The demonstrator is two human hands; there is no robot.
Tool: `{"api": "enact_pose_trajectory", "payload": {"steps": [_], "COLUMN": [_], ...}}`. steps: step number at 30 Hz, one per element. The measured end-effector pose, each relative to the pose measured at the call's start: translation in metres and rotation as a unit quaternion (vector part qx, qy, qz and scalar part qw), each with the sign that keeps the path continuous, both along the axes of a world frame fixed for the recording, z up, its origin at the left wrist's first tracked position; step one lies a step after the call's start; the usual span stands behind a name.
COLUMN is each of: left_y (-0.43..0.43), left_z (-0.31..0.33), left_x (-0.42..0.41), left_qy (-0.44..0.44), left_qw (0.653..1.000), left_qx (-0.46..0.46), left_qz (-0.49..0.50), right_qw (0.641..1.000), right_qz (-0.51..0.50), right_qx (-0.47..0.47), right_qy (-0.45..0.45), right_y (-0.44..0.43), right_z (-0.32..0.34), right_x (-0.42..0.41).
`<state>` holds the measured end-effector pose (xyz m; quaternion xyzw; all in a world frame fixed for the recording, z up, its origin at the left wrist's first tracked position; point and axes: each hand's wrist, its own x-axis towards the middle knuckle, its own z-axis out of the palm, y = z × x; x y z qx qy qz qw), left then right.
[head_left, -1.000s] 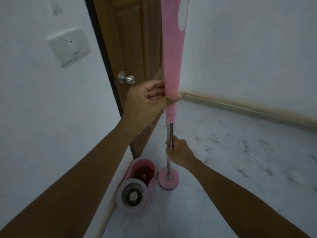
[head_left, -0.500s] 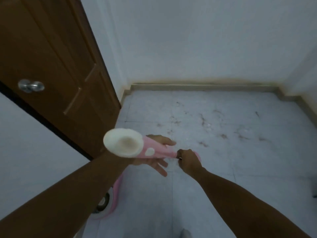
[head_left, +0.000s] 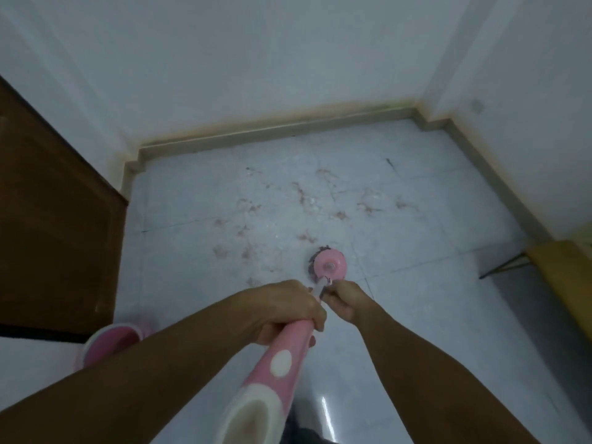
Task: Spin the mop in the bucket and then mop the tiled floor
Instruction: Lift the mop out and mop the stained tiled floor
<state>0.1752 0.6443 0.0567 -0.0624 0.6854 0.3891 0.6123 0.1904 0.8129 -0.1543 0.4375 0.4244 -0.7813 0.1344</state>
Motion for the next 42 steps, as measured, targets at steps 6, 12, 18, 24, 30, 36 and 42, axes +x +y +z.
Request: {"api": "enact_pose_trajectory", "payload": {"steps": [6, 12, 18, 24, 30, 36, 42], "left_y": [0.025, 0.050, 0.108, 0.225, 0.345, 0.419, 0.436], "left_z": [0.001, -0.017, -0.044, -0.075, -0.110, -0.123, -0.123], "left_x": [-0.027, -0.041, -0.044, -0.048, -0.057, -0.083, -0.115], "left_qy": [-0.030, -0.181, -0.122, -0.139, -0.170, -0.143, -0.128], "left_qw": [0.999, 0.981, 0.988, 0.980, 0.965, 0.973, 0.977], "left_qx": [0.024, 0.054, 0.017, 0.003, -0.041, -0.064, -0.079], "left_qz": [-0.014, 0.051, 0.094, 0.146, 0.195, 0.168, 0.148], "right_qw": [0.976, 0.973, 0.964, 0.968, 0.967, 0.965, 0.979], "right_qz": [-0.196, -0.211, -0.252, -0.224, -0.173, -0.177, -0.128], "right_qx": [-0.082, 0.041, 0.020, -0.057, -0.075, -0.093, -0.037], "right_qy": [-0.041, -0.088, -0.083, -0.097, -0.170, -0.169, -0.155], "right_y": [0.015, 0.044, 0.112, 0.217, 0.315, 0.377, 0.395], "right_z": [-0.008, -0.011, -0.039, -0.071, -0.116, -0.148, -0.132], "right_x": [-0.034, -0.059, -0.069, -0.078, -0.094, -0.113, -0.139]}}
